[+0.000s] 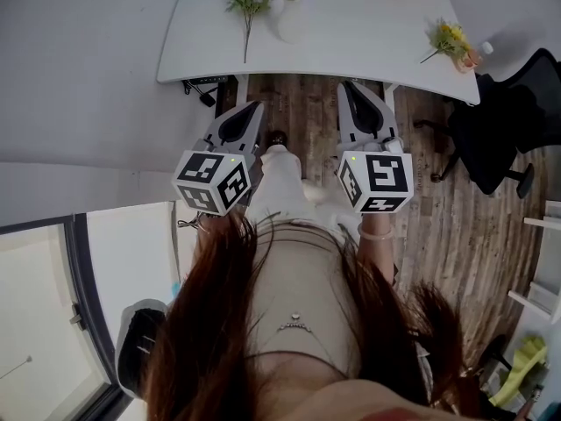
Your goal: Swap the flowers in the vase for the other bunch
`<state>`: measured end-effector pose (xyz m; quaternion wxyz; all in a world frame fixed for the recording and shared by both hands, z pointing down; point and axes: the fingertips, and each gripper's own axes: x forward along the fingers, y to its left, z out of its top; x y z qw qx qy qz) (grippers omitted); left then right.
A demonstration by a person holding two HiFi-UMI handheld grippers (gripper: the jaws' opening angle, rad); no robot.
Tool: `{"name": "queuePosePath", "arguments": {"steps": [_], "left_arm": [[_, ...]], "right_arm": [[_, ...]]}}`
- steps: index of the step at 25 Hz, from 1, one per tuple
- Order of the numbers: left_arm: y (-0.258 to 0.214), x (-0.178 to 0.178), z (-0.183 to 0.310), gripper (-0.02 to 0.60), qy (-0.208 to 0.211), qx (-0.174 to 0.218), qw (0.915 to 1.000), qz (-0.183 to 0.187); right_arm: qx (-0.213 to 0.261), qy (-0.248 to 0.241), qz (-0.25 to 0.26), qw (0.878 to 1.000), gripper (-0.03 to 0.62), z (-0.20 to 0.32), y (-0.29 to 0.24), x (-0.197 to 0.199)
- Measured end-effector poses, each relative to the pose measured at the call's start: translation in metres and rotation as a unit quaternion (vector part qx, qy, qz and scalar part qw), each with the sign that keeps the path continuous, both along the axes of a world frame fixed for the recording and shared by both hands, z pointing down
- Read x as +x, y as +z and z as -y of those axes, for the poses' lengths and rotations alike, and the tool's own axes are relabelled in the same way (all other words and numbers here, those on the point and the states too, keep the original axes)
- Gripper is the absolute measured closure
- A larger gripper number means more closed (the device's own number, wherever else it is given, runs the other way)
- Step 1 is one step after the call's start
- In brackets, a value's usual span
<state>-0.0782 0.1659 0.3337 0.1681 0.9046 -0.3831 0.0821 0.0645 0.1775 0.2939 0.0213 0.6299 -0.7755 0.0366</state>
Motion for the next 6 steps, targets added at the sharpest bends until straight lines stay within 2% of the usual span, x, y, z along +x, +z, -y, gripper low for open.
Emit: {"name": "queuePosePath", "arguments": {"steps": [6], "left_arm": [[0.004,0.017,-0.012,0.578,0.009,-0.008,0.9998,-0.015]], "right_arm": [[-0.010,-0.003,-0.018,1.000,0.559,-0.005,0.003,0.009]]}}
